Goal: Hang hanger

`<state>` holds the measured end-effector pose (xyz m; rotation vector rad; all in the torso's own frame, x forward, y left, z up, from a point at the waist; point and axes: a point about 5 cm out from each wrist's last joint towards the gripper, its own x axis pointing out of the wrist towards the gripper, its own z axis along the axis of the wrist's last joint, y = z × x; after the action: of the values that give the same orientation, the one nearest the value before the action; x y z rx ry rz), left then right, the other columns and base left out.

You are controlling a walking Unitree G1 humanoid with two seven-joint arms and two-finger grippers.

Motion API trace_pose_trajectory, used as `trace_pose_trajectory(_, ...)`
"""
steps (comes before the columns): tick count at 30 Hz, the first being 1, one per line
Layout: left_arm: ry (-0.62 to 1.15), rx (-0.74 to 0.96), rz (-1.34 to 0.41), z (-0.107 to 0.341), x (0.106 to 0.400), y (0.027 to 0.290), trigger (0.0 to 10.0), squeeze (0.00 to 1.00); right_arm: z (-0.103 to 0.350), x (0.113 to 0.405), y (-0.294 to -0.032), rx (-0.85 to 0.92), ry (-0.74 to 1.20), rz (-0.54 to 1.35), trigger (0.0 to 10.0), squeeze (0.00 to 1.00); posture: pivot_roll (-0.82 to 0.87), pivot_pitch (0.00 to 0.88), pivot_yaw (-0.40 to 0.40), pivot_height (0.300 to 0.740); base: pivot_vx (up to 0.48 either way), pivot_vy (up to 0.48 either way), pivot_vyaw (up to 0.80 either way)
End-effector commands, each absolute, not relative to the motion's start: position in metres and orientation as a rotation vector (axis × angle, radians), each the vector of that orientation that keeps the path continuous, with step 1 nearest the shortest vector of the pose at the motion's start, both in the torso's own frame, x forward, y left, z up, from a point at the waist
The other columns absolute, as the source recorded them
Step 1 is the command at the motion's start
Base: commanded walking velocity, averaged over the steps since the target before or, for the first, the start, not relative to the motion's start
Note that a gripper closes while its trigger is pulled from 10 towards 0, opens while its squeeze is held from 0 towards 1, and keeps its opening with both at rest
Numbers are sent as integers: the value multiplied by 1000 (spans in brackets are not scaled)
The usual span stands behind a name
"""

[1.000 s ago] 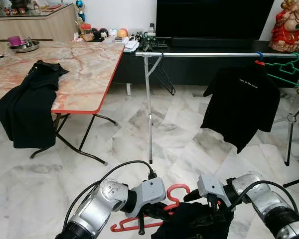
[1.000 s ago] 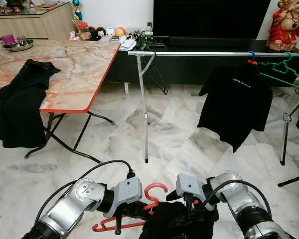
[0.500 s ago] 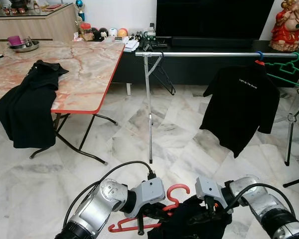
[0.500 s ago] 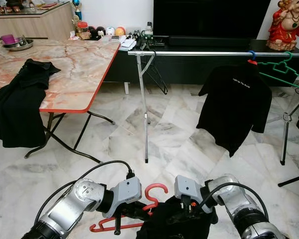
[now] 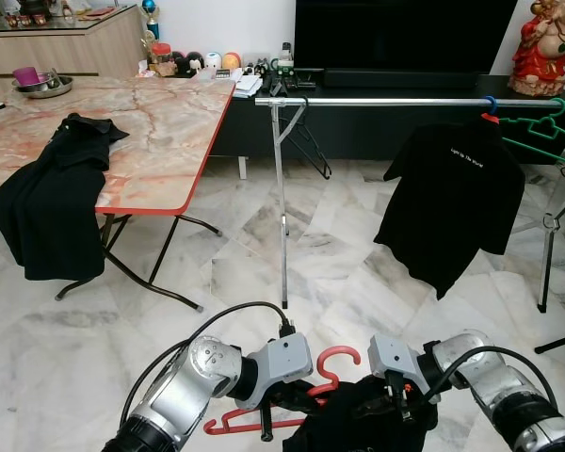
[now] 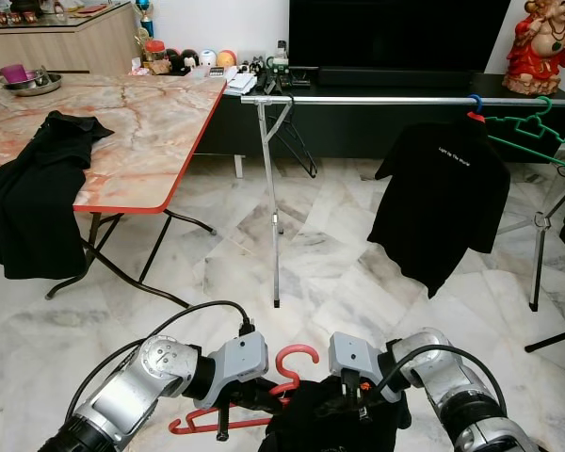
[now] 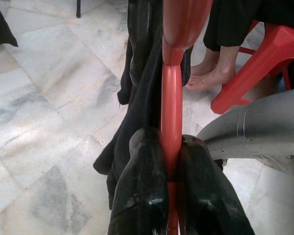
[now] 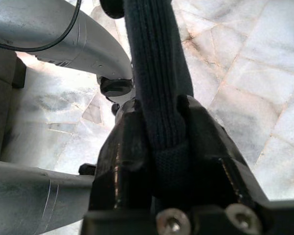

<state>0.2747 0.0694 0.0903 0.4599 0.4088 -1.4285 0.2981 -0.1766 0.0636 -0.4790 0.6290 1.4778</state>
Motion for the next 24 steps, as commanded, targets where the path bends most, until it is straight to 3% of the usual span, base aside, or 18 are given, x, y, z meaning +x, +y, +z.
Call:
trace_pose_trajectory(1, 320, 466, -1431, 109, 281, 63, 10000, 0, 62, 298, -176, -484, 648, 1479, 0, 0, 128, 44, -46, 740, 0, 0, 0)
trace_pose_trajectory(15, 302, 465, -1413, 113, 285, 67, 10000, 0, 58, 297, -175, -497, 667, 1472, 0, 0, 129, 54, -46, 740, 0, 0, 0)
trace_pose_trajectory(16, 305, 462, -1417, 113, 284, 68, 10000, 55, 58, 297, -175, -496, 668, 1469, 0, 0, 129, 54, -47, 740, 0, 0, 0)
trace_pose_trajectory(18, 304, 461, -1418, 112, 284, 68, 10000, 55, 57, 297, -175, -495, 668, 1468, 0, 0, 129, 54, -47, 740, 0, 0, 0)
trace_pose_trajectory(19, 313, 458, -1424, 112, 284, 72, 10000, 1000, 56, 297, -175, -498, 669, 1457, 0, 0, 127, 55, -46, 740, 0, 0, 0)
trace_pose_trajectory(24, 322, 454, -1425, 112, 284, 76, 10000, 1000, 56, 297, -175, -500, 671, 1452, 0, 0, 126, 55, -47, 740, 0, 0, 0)
